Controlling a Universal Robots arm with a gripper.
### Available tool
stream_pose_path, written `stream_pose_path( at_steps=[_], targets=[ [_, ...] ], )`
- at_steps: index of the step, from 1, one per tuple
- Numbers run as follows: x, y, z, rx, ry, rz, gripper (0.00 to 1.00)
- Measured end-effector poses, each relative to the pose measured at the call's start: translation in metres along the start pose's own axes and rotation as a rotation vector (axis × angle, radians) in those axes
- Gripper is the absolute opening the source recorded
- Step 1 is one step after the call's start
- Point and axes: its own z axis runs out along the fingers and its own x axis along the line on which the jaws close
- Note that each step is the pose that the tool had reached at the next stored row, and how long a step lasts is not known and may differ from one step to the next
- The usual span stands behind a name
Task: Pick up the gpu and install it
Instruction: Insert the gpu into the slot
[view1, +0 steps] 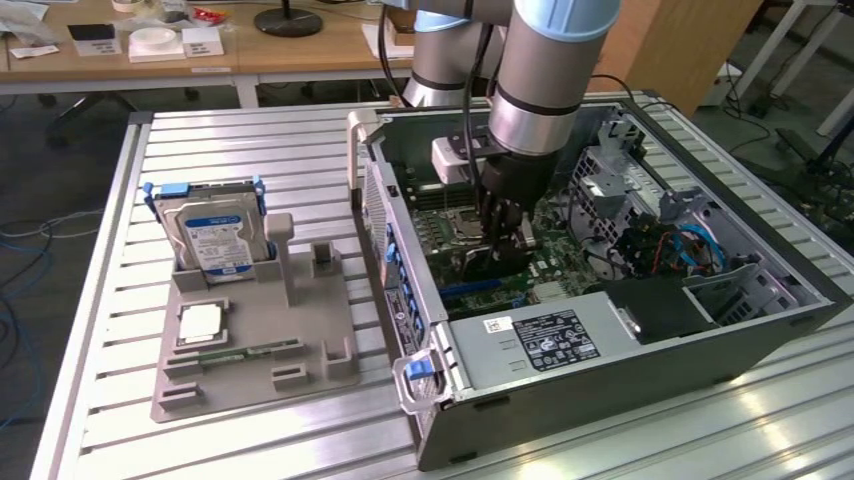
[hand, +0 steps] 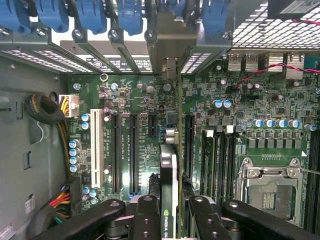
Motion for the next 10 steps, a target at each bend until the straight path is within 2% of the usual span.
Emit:
stream_pose_path(
  at_steps=[10],
  targets=[
    [0.0, 0.0001, 0.0067, 0.0, 0.0, 0.0, 0.27]
  ],
)
